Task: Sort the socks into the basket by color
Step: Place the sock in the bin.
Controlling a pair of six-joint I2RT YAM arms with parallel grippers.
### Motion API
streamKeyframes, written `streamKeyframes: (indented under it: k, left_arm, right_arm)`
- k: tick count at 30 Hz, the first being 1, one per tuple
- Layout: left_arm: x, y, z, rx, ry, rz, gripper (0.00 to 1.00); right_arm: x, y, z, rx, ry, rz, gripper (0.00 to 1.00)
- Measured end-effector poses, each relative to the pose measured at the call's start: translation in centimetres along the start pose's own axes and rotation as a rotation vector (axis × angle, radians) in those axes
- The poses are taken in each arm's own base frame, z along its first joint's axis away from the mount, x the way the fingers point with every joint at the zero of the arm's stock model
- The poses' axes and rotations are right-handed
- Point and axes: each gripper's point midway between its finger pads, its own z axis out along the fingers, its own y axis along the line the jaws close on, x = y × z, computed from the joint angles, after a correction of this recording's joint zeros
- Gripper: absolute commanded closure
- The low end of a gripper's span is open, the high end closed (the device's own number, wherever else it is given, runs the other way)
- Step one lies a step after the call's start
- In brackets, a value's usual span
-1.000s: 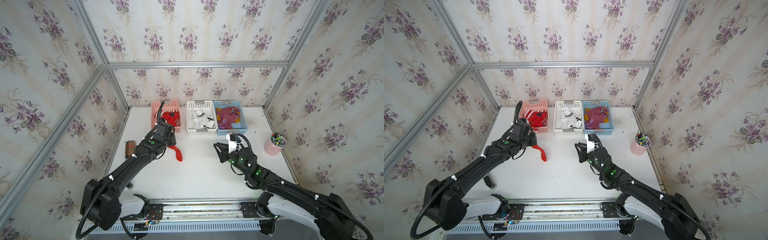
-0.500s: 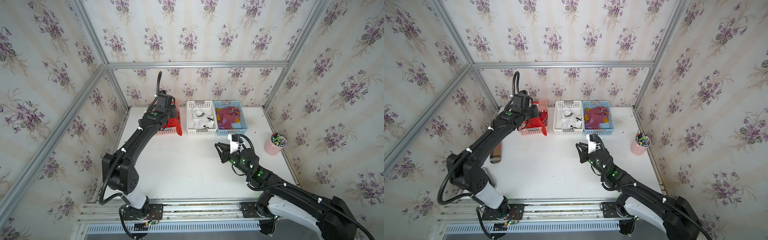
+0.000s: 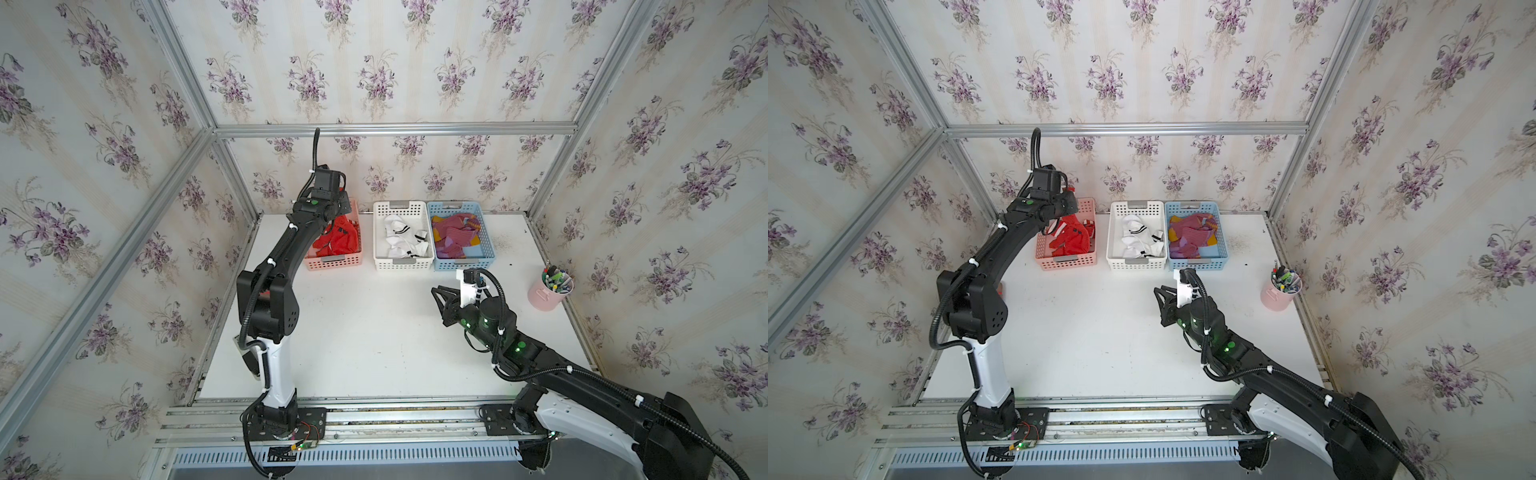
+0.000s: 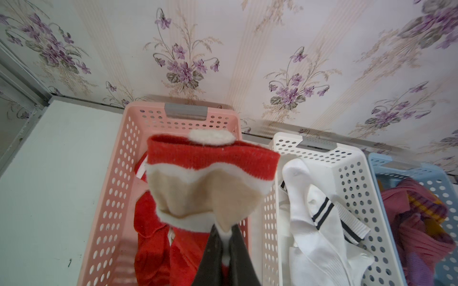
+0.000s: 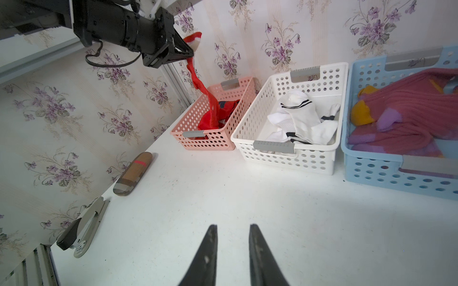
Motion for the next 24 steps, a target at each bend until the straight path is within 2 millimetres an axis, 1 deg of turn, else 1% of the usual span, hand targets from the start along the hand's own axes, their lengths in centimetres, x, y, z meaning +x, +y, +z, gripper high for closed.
streamKeyframes:
  k: [5, 7, 10, 13, 17, 21, 24]
  left_arm:
    - [3.3, 1.9, 4.4, -0.057, 0.087, 0.006, 0.96]
    - [4.6, 2.6, 5.8, -0.074, 0.121, 0.008, 0.96]
    - [6.1, 3.0, 7.4, -0.088, 0.157, 0.013, 0.96]
    - [6.9, 3.0, 8.4, -0.090, 0.176, 0.017, 0.96]
    - [7.1, 3.4, 9.7, -0.116, 0.185, 0.030, 0.96]
    - [7.4, 5.2, 10.9, -0.166, 0.202, 0.037, 0.96]
    - [7.9, 6.8, 11.6, -0.199, 0.228, 0.033, 0.96]
  right_arm:
    - [0.4, -0.2, 0.2, 0.010, 0.014, -0.002, 0.76]
    - [0.6, -0.3, 0.3, 0.013, 0.022, -0.002, 0.76]
    - [0.6, -0.4, 0.3, 0.016, 0.022, -0.002, 0.76]
    - [0.6, -0.4, 0.3, 0.019, 0.021, -0.003, 0.76]
    - [0.7, -0.5, 0.3, 0.027, 0.023, -0.003, 0.76]
    - [0.8, -0.7, 0.4, 0.037, 0.025, -0.004, 0.76]
    - [0.9, -0.9, 0.5, 0.044, 0.029, -0.006, 0.76]
